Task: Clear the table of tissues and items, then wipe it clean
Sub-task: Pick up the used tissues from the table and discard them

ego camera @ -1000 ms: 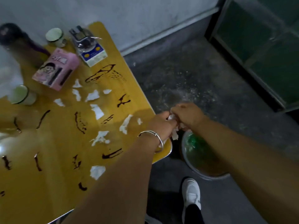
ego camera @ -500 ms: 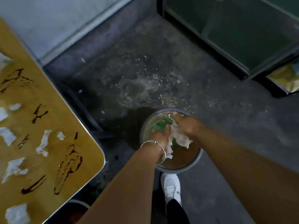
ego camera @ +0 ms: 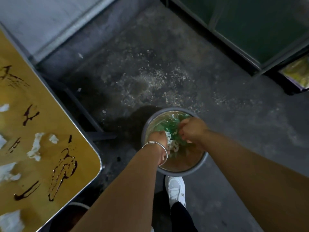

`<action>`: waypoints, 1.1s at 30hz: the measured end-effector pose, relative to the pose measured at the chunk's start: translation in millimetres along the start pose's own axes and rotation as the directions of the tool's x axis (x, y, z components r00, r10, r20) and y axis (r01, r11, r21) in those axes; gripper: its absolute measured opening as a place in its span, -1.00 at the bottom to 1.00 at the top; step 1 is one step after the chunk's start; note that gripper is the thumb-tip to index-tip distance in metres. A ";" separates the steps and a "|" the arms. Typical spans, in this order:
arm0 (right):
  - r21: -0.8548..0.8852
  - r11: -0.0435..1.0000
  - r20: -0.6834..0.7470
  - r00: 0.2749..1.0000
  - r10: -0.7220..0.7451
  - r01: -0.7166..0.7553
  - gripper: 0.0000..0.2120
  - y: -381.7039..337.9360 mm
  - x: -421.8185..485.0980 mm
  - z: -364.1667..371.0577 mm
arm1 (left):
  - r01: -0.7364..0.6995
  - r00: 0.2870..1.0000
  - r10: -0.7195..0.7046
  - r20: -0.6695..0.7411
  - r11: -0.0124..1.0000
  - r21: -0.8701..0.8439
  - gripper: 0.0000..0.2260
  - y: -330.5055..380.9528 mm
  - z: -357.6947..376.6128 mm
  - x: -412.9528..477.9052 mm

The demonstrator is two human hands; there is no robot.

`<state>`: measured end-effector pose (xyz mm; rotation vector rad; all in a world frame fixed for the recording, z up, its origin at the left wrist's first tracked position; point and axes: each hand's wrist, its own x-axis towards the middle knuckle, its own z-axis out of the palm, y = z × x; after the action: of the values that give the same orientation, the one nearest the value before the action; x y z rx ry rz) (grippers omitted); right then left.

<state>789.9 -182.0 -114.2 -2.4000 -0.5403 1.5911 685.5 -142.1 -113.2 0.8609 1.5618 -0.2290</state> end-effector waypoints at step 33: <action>-0.246 0.831 -0.026 0.853 -0.521 0.499 -0.78 -159.3 -106.2 84.0 | -0.500 0.792 0.527 -0.309 0.849 0.169 -0.85 -23.9 -173.2 -75.6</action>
<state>646.2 -83.0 1.0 -2.1907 -1.2871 1.2273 532.5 -83.7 -15.9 1.4158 1.5739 0.2766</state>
